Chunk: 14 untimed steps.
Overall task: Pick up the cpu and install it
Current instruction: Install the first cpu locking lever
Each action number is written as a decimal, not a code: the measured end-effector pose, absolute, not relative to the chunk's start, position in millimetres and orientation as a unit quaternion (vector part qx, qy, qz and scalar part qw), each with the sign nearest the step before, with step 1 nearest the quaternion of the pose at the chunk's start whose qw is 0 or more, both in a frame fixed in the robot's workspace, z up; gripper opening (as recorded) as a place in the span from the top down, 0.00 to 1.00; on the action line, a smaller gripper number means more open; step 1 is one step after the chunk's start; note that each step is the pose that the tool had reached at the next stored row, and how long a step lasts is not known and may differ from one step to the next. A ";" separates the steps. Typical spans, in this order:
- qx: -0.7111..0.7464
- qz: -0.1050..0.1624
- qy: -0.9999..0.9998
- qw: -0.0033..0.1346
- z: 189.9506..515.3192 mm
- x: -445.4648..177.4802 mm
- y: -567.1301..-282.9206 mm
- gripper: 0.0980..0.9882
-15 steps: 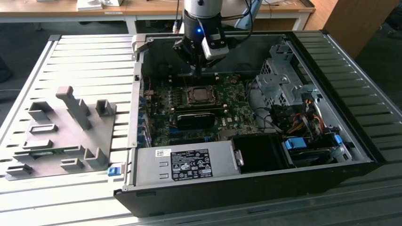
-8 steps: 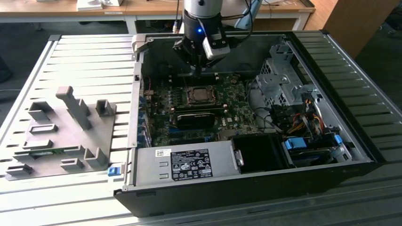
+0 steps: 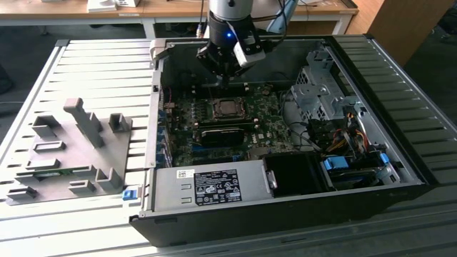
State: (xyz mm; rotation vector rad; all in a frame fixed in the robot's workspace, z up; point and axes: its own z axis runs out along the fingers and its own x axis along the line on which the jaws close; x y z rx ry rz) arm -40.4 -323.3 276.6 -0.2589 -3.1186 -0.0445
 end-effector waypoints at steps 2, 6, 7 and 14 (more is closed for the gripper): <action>-0.068 -0.014 -0.998 0.006 276.5 -40.5 -323.3 0.99; -0.067 -0.015 -0.998 0.000 276.2 -47.0 -323.3 0.99; -0.067 -0.015 -0.998 -0.001 276.1 -49.7 -323.3 0.99; -0.043 -0.018 -0.999 -0.008 273.2 -58.1 -323.3 0.99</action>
